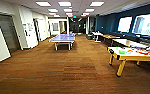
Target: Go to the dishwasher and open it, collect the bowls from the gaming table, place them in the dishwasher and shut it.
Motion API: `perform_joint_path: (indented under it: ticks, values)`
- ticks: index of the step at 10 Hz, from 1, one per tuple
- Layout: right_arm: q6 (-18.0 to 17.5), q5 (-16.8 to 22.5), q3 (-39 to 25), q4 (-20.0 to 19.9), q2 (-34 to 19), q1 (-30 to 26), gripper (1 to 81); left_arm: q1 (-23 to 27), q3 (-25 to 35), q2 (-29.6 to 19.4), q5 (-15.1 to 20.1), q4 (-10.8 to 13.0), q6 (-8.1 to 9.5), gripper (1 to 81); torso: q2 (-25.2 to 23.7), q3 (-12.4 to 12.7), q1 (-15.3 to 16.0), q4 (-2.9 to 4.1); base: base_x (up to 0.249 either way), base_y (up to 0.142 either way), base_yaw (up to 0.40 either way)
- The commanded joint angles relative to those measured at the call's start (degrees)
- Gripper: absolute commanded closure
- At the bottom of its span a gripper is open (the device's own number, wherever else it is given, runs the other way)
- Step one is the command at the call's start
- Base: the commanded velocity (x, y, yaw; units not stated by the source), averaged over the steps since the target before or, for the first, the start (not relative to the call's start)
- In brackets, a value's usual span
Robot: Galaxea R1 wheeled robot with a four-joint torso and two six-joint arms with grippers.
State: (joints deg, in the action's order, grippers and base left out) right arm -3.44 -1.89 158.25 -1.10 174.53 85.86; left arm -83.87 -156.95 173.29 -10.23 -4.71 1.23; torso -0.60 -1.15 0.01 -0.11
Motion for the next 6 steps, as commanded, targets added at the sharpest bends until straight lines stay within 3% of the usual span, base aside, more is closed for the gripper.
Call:
perform_joint_path:
  ticks: [1,6]
  values:
    - [0.1,2.7,-0.1,0.1,-0.1,-3.4,1.0,3.4,-0.2,-0.1,2.3,-0.1,-0.26,1.0,0.0,0.0,0.0,0.0,0.2,0.0,0.0]
    - [0.1,2.7,-0.2,0.1,-0.1,-3.3,1.0,3.4,-0.2,-0.2,2.3,-0.1,-0.26,1.0,0.0,0.0,0.0,0.0,0.219,0.0,0.0]
